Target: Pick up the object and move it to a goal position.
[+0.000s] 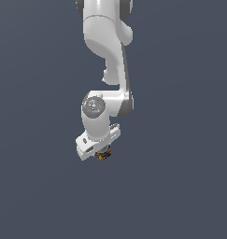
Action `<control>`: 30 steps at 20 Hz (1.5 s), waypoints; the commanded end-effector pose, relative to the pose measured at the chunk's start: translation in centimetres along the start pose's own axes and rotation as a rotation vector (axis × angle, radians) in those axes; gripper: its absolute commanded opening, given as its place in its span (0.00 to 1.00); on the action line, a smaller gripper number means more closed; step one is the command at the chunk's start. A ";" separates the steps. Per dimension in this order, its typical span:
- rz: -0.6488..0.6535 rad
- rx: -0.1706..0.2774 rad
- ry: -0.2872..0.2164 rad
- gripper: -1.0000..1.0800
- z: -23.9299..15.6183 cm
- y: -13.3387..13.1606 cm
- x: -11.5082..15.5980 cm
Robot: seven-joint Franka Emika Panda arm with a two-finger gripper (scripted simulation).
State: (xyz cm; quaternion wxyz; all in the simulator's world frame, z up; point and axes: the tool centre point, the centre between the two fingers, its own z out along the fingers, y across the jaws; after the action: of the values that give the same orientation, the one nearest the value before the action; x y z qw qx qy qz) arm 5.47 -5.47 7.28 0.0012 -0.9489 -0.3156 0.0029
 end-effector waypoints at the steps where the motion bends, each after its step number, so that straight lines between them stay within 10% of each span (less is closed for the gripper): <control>1: 0.000 -0.004 0.004 0.00 -1.4 -0.1 -0.2; 30: -0.001 -0.004 0.005 0.00 -28.2 -4.4 -7.1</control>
State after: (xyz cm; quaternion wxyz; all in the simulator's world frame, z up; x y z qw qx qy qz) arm -2.36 -6.19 34.38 0.0006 -0.9488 -0.3160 0.0010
